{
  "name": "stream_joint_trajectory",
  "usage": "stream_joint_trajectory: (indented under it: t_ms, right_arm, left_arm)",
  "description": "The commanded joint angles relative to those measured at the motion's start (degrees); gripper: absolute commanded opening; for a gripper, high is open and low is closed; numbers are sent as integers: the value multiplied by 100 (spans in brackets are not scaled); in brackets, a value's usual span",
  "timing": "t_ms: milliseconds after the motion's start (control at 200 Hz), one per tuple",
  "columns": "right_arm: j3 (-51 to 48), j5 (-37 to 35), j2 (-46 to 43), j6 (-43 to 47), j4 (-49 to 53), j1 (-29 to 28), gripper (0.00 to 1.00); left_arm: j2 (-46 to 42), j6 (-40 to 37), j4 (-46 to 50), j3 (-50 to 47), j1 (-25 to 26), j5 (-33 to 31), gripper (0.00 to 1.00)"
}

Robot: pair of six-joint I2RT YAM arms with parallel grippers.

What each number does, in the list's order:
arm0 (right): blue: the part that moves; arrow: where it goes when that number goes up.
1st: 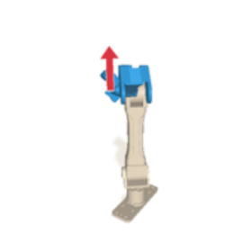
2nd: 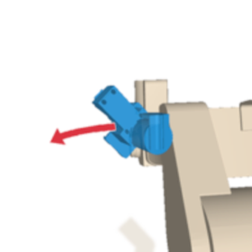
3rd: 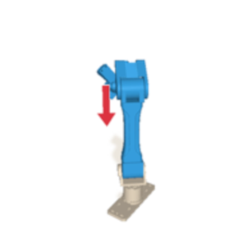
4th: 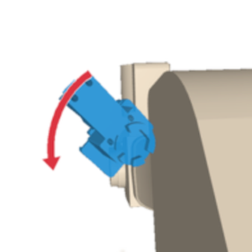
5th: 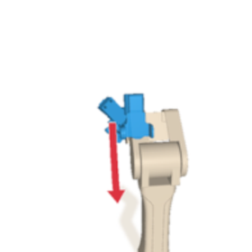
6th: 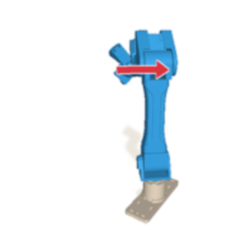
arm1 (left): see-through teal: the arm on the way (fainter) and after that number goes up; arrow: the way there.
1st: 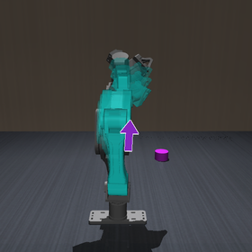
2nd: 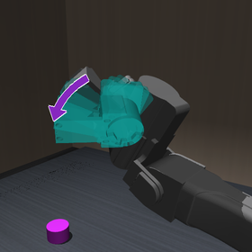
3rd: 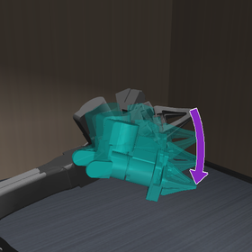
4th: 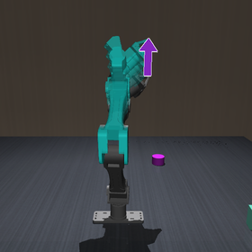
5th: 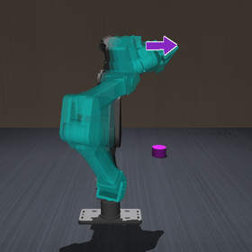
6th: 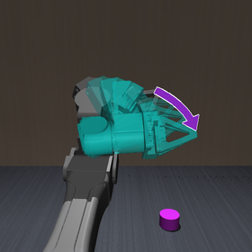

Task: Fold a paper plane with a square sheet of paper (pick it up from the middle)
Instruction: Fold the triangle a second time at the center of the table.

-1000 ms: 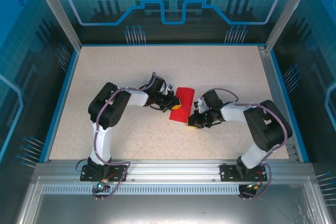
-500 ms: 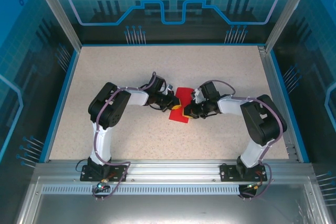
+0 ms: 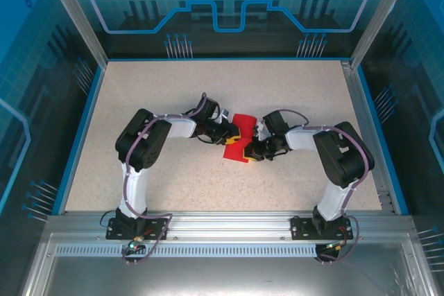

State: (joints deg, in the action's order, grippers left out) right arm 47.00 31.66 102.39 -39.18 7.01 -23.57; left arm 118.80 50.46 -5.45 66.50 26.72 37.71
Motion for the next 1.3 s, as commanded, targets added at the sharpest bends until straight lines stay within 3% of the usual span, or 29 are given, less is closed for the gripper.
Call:
stream_joint_trajectory:
  t_ms: [0, 310, 480, 780, 1295]
  right_arm:
    - [-64, -522, 205, 33, 655, 11, 4]
    - [5, -666, 203, 68, 831, 11, 3]
    - [19, -723, 209, 86, 890, 11, 1]
    - [150, -758, 179, 156, 1054, 9, 0]
    - [305, -629, 247, 322, 1198, -29, 0]
  left_arm:
    - [-261, -126, 208, 4, -36, 30, 26]
    - [-15, -20, -61, 91, 182, 289, 19]
    - [131, -112, 129, 36, 167, -59, 18]
    - [379, -89, 318, -39, -257, -460, 9]
    - [369, -670, 1278, 864, -694, -657, 9]
